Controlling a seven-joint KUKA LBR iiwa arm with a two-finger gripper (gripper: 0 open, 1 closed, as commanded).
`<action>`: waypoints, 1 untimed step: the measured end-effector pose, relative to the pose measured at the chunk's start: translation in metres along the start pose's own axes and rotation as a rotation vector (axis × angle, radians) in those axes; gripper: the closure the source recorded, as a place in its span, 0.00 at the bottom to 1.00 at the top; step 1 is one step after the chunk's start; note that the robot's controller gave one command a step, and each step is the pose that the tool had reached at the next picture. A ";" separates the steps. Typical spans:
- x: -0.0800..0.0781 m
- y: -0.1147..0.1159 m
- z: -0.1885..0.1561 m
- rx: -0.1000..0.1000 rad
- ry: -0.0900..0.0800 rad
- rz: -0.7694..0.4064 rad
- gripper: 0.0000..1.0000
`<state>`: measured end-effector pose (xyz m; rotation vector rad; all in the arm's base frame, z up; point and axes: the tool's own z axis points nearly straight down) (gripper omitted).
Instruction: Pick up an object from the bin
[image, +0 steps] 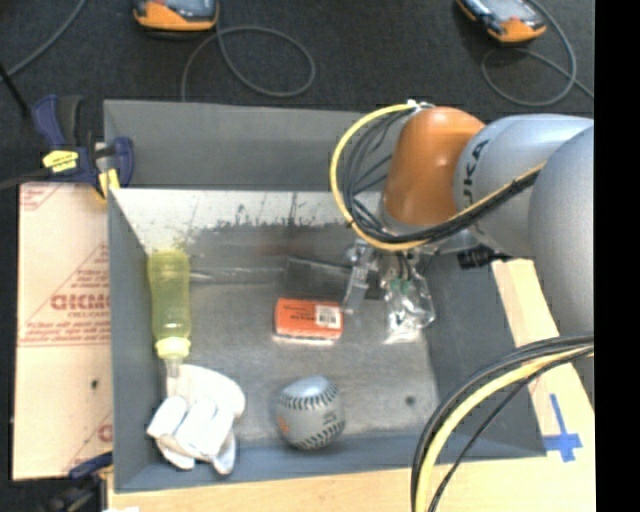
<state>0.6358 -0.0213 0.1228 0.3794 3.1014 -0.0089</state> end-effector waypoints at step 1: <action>-0.001 0.000 -0.019 0.000 0.000 0.000 1.00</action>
Offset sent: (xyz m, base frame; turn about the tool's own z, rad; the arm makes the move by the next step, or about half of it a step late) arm 0.0000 0.0000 0.0208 0.0000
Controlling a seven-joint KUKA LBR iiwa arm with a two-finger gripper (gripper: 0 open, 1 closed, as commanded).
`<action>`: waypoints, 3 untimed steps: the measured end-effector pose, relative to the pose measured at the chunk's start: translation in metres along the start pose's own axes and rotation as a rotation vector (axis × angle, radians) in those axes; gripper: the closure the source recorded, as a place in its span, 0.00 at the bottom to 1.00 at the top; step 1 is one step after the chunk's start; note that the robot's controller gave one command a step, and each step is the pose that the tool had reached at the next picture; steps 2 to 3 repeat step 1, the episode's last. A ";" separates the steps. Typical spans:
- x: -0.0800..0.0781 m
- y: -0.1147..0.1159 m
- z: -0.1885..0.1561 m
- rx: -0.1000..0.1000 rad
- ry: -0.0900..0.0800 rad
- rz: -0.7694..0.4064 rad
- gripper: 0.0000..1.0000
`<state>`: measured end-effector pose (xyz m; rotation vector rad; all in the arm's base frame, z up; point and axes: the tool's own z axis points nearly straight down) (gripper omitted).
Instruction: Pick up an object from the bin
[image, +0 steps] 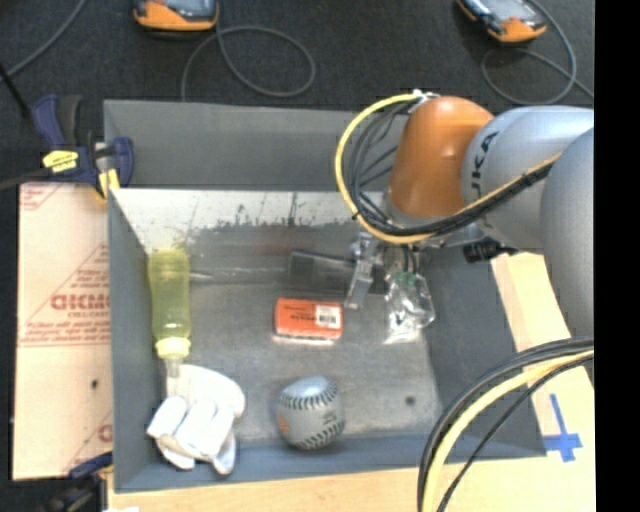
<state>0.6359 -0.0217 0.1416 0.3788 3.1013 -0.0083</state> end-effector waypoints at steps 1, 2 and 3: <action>0.000 0.000 -0.018 0.000 0.001 -0.001 1.00; 0.000 0.000 -0.018 0.000 0.001 -0.001 1.00; 0.000 0.000 -0.018 0.000 0.001 -0.001 1.00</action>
Offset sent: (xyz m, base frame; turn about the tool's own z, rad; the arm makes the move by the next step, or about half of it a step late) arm 0.0001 0.0000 0.0068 0.0000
